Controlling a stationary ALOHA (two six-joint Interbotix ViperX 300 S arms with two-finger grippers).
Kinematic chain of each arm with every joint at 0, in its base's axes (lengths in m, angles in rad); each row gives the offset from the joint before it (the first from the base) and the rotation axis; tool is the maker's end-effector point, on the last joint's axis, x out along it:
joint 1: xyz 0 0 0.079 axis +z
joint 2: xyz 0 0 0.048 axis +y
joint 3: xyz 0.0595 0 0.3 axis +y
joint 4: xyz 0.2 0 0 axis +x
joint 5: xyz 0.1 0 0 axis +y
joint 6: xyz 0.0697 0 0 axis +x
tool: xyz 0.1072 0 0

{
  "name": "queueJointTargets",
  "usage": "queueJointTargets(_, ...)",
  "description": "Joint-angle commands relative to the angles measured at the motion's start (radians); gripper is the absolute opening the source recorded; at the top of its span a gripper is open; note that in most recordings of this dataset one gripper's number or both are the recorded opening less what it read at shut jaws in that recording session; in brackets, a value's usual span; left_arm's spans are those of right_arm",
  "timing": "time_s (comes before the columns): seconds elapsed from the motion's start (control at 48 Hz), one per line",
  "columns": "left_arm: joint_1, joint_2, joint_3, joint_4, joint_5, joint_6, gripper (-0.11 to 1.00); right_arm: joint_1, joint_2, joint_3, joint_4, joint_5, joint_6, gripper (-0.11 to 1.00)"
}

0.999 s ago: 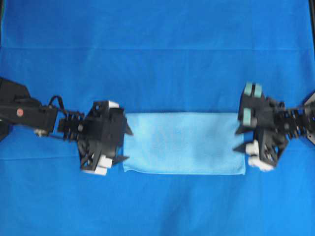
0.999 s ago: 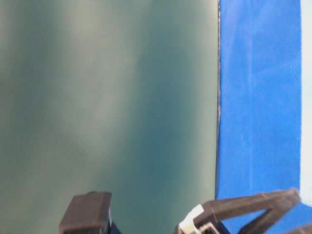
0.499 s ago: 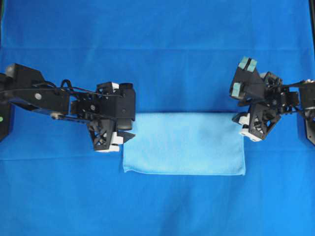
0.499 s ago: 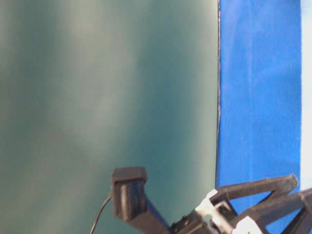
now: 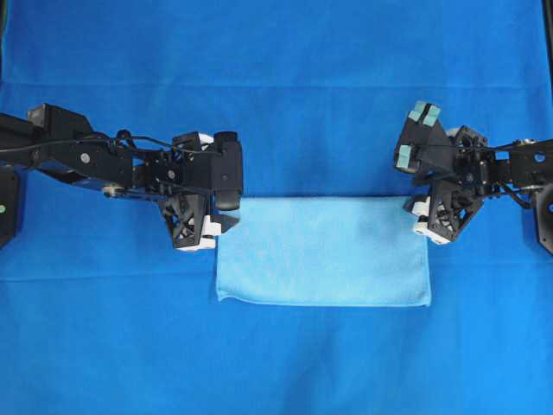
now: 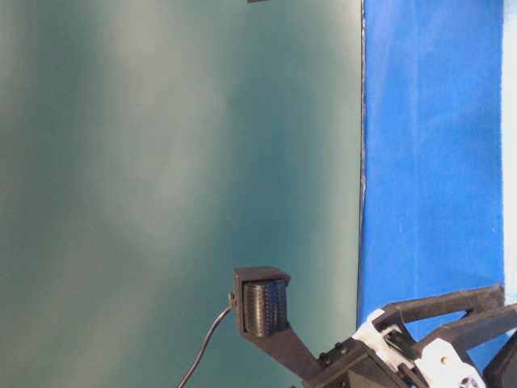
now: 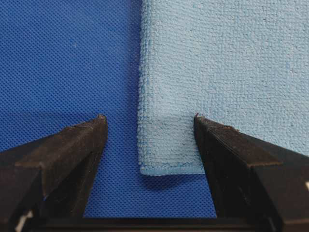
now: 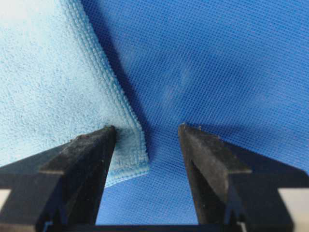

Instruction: Fold the light blue towel.

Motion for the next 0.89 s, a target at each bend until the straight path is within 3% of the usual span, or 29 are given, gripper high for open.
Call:
queueJointTargets(0.0,0.0,-0.009,-0.006,0.002,-0.002,0.002,0.71,-0.002,-0.005,-0.008,0.0,-0.006,0.002,0.6)
queueJointTargets(0.166,0.0,-0.011,-0.015,0.002,0.029,-0.002,0.65,-0.002,-0.005,-0.008,0.0,-0.002,0.002,0.54)
queueJointTargets(0.229,0.0,-0.012,-0.023,0.002,0.055,0.0,0.52,-0.002,-0.006,-0.008,0.0,0.0,0.0,0.41)
queueJointTargets(0.354,0.002,-0.014,-0.031,0.002,0.097,0.003,0.18,-0.002,-0.012,-0.006,-0.002,0.005,0.0,0.05)
queueJointTargets(0.437,0.006,-0.015,-0.034,0.002,0.109,0.002,0.02,-0.003,-0.023,-0.006,-0.002,0.005,0.0,0.01)
queueJointTargets(0.645,0.021,-0.057,-0.044,0.002,0.149,0.002,0.02,-0.002,-0.078,-0.008,-0.002,0.021,0.002,0.01)
queueJointTargets(0.874,0.026,-0.202,-0.06,0.002,0.268,-0.006,0.02,-0.003,-0.224,-0.046,0.0,0.149,0.002,0.01)
